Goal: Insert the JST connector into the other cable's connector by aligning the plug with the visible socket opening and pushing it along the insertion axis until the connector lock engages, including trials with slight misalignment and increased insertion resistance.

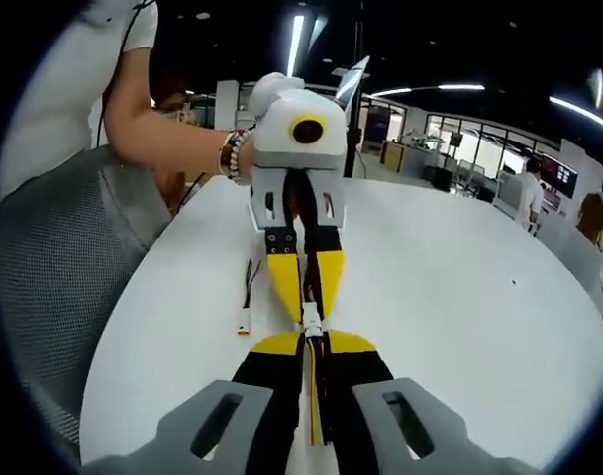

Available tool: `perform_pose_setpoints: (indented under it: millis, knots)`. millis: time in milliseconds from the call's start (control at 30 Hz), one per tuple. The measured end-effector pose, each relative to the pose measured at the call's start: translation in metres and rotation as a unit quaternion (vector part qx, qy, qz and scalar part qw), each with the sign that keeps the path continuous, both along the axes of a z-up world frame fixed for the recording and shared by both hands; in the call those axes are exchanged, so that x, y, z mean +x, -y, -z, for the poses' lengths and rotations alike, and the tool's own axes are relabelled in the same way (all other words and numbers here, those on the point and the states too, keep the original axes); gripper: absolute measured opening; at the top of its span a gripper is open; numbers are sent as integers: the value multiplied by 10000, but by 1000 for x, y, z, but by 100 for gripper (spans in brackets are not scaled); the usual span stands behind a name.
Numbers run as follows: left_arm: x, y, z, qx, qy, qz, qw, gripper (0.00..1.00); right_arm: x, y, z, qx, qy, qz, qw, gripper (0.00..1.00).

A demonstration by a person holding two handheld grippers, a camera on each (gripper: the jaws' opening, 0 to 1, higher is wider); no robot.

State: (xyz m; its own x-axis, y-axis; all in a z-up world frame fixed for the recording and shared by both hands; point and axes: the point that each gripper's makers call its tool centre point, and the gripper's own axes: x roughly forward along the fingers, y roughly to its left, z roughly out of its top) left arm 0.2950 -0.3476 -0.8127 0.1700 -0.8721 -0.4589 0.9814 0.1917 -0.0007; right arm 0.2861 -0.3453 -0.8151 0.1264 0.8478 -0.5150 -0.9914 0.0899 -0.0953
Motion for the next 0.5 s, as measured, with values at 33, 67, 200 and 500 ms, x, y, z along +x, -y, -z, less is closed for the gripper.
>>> perform_pose_setpoints:
  millis: [33,67,200,500]
  knots:
    - [4,0,3,108,102,-76,9999,0,4,1,3,-53,103,80,9999,5]
    - [7,0,5,157,137,-134,9997,0,5,1,5,-90,131,100,9998,5]
    - [15,3,12,319,309,-351,9984,1,14,5,12,-178,269,319,9990,5]
    - [24,-2,24,617,419,-621,9953,2,21,2,24,-160,292,573,9978,5]
